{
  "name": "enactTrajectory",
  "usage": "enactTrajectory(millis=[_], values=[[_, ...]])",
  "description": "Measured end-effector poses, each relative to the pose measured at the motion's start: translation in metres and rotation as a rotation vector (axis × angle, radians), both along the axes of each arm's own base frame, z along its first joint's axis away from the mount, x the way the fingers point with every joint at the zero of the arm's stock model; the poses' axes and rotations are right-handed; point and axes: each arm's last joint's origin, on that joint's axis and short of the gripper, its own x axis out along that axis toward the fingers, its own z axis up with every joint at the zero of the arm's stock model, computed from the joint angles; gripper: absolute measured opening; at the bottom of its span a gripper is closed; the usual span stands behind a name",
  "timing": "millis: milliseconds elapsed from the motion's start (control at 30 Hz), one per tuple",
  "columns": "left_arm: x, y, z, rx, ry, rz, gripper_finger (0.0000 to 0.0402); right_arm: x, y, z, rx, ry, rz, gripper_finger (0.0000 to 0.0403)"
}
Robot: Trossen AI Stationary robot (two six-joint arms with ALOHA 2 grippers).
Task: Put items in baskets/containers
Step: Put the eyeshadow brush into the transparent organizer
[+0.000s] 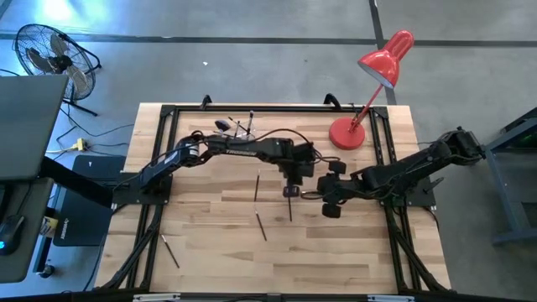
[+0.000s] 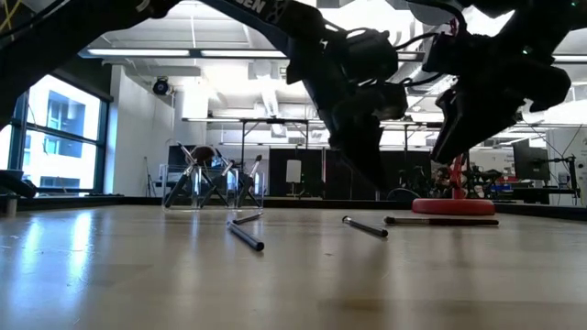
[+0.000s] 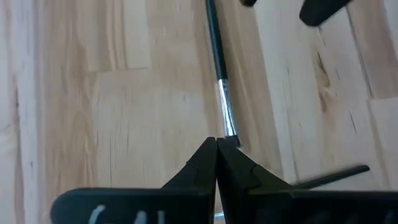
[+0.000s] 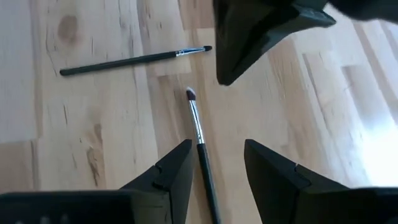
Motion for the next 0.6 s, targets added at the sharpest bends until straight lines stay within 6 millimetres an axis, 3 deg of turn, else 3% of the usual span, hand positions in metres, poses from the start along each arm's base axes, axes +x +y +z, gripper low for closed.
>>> enactTrajectory(millis=[300,600], values=[[0.004,-0.019,-0.009,0.026,0.024,0.05,0.0015,-0.001,0.0,-0.001,0.077,-0.008,-0.077,0.014],[0.006,-0.03,-0.008,0.092,0.011,0.059,0.007,-0.001,0.001,-0.001,0.095,-0.019,-0.099,0.014]])
